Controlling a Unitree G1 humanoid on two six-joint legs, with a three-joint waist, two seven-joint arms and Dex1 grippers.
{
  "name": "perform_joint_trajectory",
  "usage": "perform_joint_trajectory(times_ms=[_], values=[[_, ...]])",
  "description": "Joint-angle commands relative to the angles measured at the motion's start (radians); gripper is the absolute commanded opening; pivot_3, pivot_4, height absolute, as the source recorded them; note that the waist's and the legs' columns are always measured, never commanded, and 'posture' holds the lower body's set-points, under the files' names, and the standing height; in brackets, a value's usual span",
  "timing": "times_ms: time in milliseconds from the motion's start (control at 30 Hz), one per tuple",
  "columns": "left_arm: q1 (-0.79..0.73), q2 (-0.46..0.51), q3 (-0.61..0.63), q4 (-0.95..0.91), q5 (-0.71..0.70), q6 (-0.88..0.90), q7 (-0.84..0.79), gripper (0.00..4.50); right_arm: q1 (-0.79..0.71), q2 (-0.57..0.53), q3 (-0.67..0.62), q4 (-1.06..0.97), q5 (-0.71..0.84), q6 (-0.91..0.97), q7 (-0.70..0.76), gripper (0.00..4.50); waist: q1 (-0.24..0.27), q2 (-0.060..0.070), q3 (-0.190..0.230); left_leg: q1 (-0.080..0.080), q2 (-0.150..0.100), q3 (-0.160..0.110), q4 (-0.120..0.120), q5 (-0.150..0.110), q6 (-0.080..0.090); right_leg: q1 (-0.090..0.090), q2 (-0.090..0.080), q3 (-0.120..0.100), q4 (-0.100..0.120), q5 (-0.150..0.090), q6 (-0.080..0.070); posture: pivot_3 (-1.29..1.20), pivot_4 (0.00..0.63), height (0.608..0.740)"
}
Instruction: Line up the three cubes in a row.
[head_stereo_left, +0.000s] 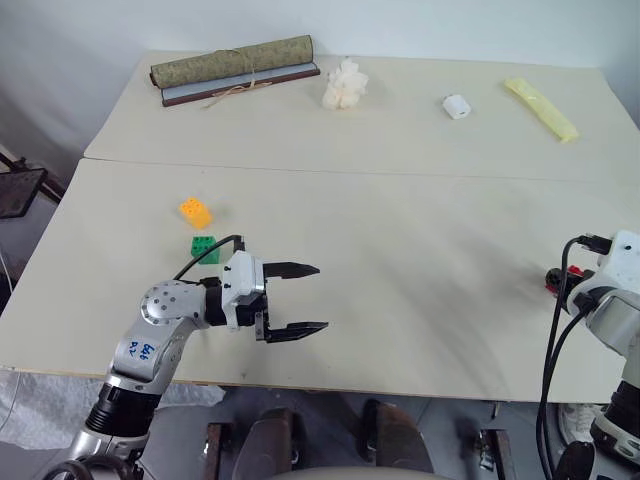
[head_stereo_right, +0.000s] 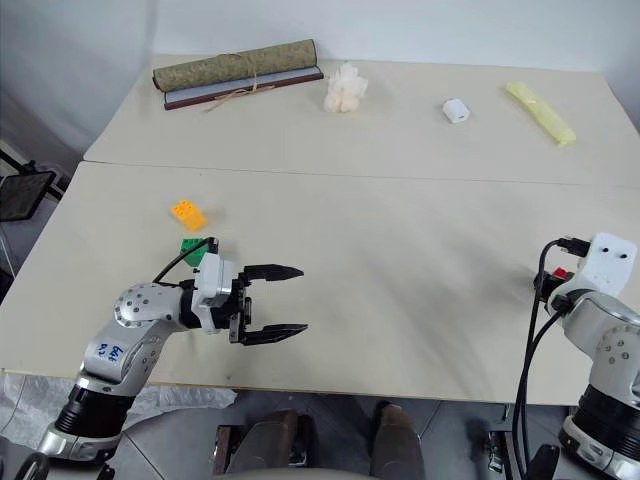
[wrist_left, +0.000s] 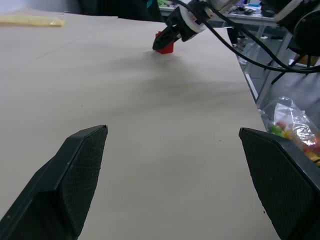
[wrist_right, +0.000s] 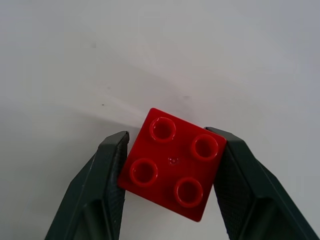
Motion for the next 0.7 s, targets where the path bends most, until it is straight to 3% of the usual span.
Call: perform_joint_trajectory(times_ms=[33,167,233,333,533,700], values=[[-0.010,0.008,0.022,0.004,-0.008,-0.025,-0.015,4.50,-0.018,-0.044,0.053,-0.026,-0.004,-0.052,0.103,2.01,-0.002,0.000,0.000,0.000,0.000,0.000,0.000,0.000,0.000,0.000,0.000,0.000,0.000,0.000,0.000,0.00,0.150,0.740],[0.059,0.004,0.081,-0.005,-0.018,-0.028,0.036,4.50,-0.107,-0.293,0.401,0.070,-0.011,-0.343,0.773,2.01,-0.023,0.002,0.001,0.000,-0.001,0.001,0.000,0.000,0.000,-0.001,0.000,0.002,0.000,0.001,0.001,0.00,0.150,0.740],[0.093,0.007,0.096,-0.013,-0.014,-0.031,0.045,4.50,-0.189,-0.340,0.539,0.178,-0.078,-0.554,1.047,2.01,-0.037,0.001,0.001,0.002,0.000,0.000,0.000,0.000,0.001,-0.001,0.001,0.003,-0.001,0.001,0.002,0.00,0.150,0.740],[0.113,0.012,0.113,-0.015,-0.014,-0.029,0.054,4.50,-0.318,-0.347,0.699,0.377,-0.205,-0.828,1.321,2.01,-0.044,-0.001,0.001,0.001,0.001,0.000,0.000,0.000,0.001,0.001,0.002,0.001,-0.002,0.001,0.001,0.00,0.150,0.740],[0.148,0.030,0.163,-0.040,-0.024,-0.021,0.079,4.50,-0.594,-0.223,0.929,0.879,-0.466,-1.333,1.637,2.01,-0.045,-0.002,0.002,-0.001,0.000,-0.002,0.004,0.000,0.001,0.002,0.000,-0.001,-0.002,0.001,0.002,0.00,0.150,0.740],[0.193,0.043,0.195,-0.092,-0.028,-0.007,0.109,4.50,-0.763,-0.083,0.971,1.228,-0.589,-1.571,1.678,2.01,-0.056,-0.002,0.002,-0.001,0.001,-0.004,0.004,0.000,0.001,0.001,0.000,-0.002,-0.001,0.001,0.002,0.00,0.150,0.740]])
